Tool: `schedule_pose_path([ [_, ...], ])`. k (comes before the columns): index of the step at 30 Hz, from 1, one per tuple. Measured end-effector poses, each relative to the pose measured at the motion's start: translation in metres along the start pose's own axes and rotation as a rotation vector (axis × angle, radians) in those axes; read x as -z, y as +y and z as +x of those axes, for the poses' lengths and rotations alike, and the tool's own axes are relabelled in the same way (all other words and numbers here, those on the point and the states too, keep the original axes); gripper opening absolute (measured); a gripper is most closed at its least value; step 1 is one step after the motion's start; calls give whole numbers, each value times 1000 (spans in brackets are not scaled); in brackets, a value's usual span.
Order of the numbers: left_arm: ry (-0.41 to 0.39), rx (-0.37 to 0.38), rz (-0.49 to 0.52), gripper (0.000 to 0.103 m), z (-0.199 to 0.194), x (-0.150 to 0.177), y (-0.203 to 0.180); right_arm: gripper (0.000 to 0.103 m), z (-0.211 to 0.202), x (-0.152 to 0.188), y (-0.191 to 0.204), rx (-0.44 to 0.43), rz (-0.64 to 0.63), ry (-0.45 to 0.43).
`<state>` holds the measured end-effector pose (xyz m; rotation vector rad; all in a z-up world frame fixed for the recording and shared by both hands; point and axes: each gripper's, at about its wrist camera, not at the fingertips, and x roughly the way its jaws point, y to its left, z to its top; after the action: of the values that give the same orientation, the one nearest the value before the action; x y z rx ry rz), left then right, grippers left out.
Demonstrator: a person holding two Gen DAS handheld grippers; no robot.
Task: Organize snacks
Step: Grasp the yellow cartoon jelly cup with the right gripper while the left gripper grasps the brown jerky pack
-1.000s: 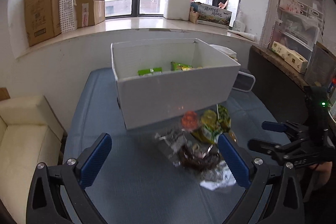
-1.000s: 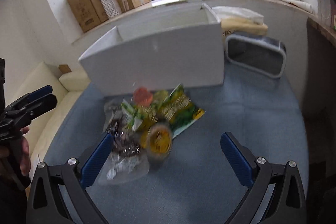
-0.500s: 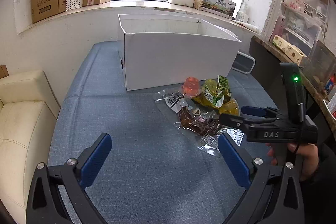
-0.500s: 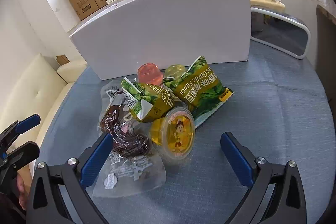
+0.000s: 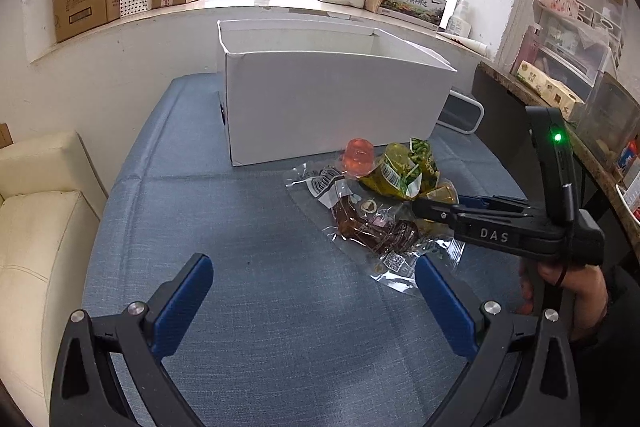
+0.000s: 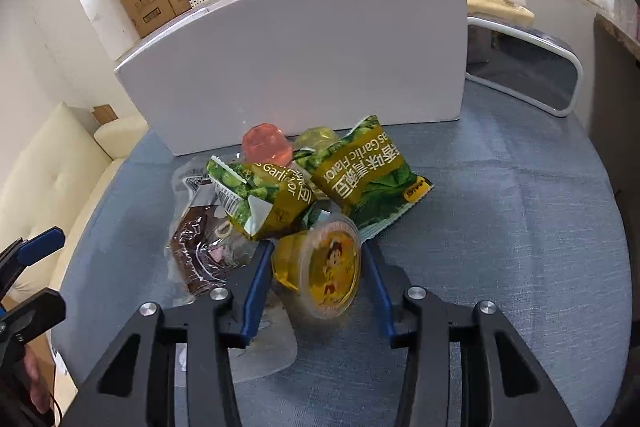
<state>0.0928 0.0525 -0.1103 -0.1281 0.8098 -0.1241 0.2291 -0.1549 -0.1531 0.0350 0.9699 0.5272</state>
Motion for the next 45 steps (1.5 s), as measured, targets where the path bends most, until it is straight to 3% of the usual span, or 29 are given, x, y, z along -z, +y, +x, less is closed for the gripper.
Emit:
schedule_pose_path([
  [6,22,5,4,103,8,1,-5,48,-10,7,-3,-16,16,-15],
  [16,81,-26,-38,103,52,-18,-38,48,-75,30,-40,-12,91,-113],
  [24,158,-167,-129,103,104,-29,-64,48,-104,54,-69,-25,128,-148],
  [32,149,-276,-127,103,129,-33,-71,48,-108,63,-81,-49,168,-162],
  [34,131,-277,-110,102,130,-33,-72,48,-108,64,-83,-56,174,-163],
  [38,102,-258,-116,84,117,-27,-64,48,-107,64,-84,-66,183,-166],
  [45,88,-184,-100,76,87,-15,-50,48,-105,61,-67,-72,161,-156],
])
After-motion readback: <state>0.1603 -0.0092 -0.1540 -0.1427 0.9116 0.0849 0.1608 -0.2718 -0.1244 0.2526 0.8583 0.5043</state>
